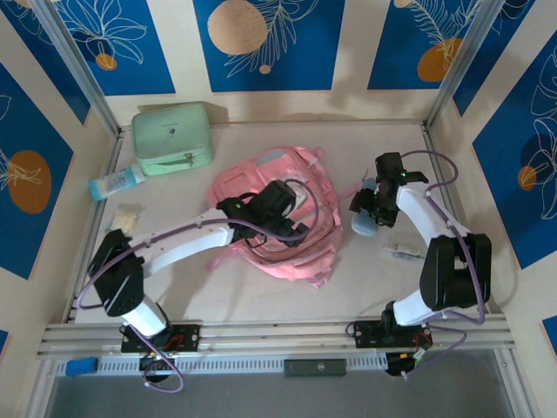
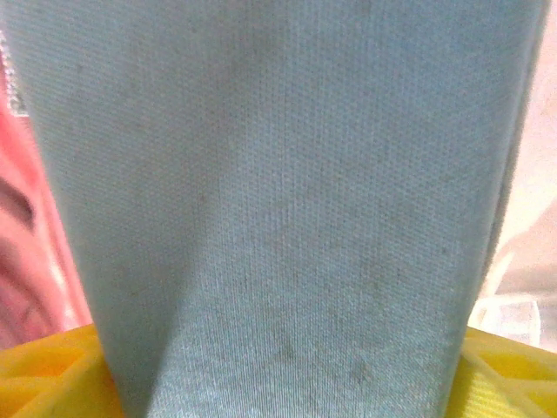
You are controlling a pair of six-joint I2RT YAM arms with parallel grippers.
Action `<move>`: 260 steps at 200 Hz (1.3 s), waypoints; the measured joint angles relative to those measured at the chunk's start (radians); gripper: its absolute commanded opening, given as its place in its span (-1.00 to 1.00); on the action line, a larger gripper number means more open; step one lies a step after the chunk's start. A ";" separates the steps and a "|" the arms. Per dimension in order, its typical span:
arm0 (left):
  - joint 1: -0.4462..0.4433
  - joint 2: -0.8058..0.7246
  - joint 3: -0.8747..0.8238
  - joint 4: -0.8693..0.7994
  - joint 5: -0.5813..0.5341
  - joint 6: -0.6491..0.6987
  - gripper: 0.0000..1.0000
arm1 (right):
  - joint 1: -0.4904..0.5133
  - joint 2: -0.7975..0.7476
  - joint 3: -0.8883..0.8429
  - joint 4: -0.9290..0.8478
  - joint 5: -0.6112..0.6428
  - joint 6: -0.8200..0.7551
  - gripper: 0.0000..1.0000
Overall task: Pack the student bag
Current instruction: Pick up the pencil case from the middle-right of the table, then open the student bag at the center of the table.
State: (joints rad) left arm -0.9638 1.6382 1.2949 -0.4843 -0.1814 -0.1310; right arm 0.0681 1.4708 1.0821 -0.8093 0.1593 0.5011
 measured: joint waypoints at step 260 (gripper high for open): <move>-0.013 0.327 0.280 -0.098 -0.109 0.213 -1.00 | -0.008 -0.193 -0.018 -0.123 -0.186 0.007 0.51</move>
State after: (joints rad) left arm -0.9768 1.9652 1.5749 -0.5827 -0.2901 0.0818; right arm 0.0601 1.2774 1.0637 -0.9321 -0.0265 0.5079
